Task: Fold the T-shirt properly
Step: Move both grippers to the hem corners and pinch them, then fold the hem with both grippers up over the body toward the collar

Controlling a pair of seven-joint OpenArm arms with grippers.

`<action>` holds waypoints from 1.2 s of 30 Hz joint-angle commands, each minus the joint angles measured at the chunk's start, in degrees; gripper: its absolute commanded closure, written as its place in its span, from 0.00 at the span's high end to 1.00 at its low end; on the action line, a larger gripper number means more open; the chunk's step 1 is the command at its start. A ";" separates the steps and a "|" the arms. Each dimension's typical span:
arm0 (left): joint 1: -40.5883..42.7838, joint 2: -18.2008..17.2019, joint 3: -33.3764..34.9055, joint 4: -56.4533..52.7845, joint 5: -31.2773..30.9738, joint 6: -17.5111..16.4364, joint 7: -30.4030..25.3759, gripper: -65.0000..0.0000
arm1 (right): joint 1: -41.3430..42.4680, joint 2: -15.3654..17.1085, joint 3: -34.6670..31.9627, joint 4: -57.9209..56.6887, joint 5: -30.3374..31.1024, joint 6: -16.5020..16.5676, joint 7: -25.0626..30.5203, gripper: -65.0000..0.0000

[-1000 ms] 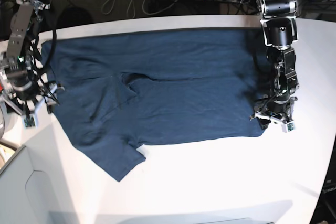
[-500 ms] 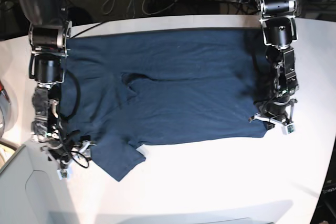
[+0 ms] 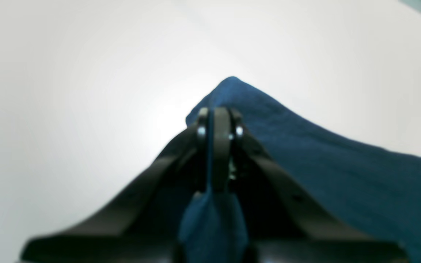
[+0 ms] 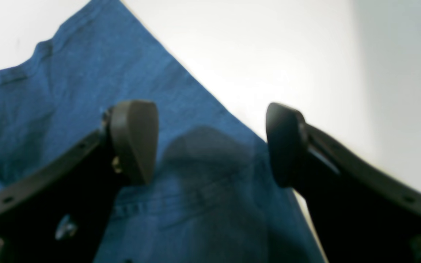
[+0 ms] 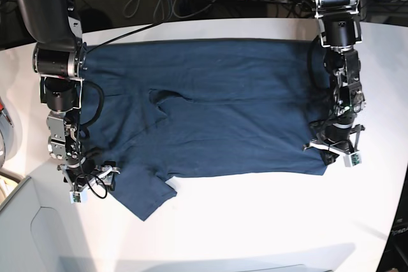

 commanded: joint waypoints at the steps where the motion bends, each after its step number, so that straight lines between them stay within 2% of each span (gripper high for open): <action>1: -1.28 -0.72 -0.07 1.18 -0.23 0.05 -1.43 0.00 | 1.20 0.77 0.12 0.61 0.51 0.13 1.28 0.66; 4: -1.19 -0.72 -0.07 1.18 -0.23 0.05 -1.43 0.00 | -0.03 0.77 0.04 0.61 0.34 0.13 1.19 0.59; 10: -1.19 -0.72 -0.07 1.18 -0.23 0.05 -1.43 0.00 | -1.52 0.42 0.12 0.61 -6.52 0.13 1.19 0.36; 12: -1.19 -0.72 -0.07 1.18 -0.23 0.05 -1.43 0.00 | -1.52 0.42 0.21 0.61 -8.10 0.13 1.19 0.24; 15: -0.05 -0.10 -0.07 1.62 -0.23 0.05 -1.69 0.00 | -1.44 0.42 0.56 0.61 -8.54 0.13 1.19 0.00; 21: 1.79 -0.10 -0.16 6.19 -0.59 0.05 -1.96 0.00 | -1.09 0.42 0.74 1.05 -8.19 0.13 1.36 0.00; 24: 3.55 -0.10 -0.25 9.53 -0.67 0.05 -1.96 0.00 | -2.40 0.50 0.74 5.01 -8.19 0.13 1.19 0.00; 30: 6.45 -0.10 -0.42 14.01 -0.67 -0.03 -2.04 0.00 | -10.23 0.77 0.92 20.13 -8.19 0.13 -1.36 0.00; 34: 7.86 -0.10 -0.42 15.68 -0.67 -0.03 -2.13 0.00 | -15.85 0.42 5.40 31.56 -8.19 0.13 -2.77 0.00; 36: 8.39 -0.10 -0.42 16.04 -0.67 -0.03 -2.84 0.00 | -17.70 0.33 6.54 36.57 -8.19 0.13 -5.14 0.00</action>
